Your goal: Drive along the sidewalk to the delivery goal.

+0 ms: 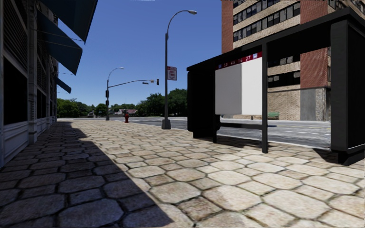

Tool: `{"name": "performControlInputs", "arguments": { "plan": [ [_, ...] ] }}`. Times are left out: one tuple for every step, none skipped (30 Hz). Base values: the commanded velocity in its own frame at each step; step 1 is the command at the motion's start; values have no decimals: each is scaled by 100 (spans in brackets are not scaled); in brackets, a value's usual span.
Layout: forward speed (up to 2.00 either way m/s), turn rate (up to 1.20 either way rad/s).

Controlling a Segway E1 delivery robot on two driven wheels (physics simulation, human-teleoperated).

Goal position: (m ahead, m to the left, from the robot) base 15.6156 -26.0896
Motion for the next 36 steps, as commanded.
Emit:
{"name": "performControlInputs", "arguments": {
  "plan": [
    [200,55],
    [200,55],
    [200,55],
    [200,53],
    [200,53],
    [200,52],
    [200,52],
    [200,49],
    [200,42],
    [200,0],
    [200,0],
    [200,0],
    [200,0],
    [200,0],
    [200,0],
    [200,0],
    [200,0],
    [200,0],
    [200,0],
    [200,0],
    [200,0],
    [200,0],
    [200,0],
    [200,0],
    [200,32],
    [200,32],
    [200,34],
    [200,35],
    [200,36],
    [200,36],
    [200,38],
    [200,38],
    [200,38],
    [200,38],
    [200,38],
    [200,38]
  ]
}}
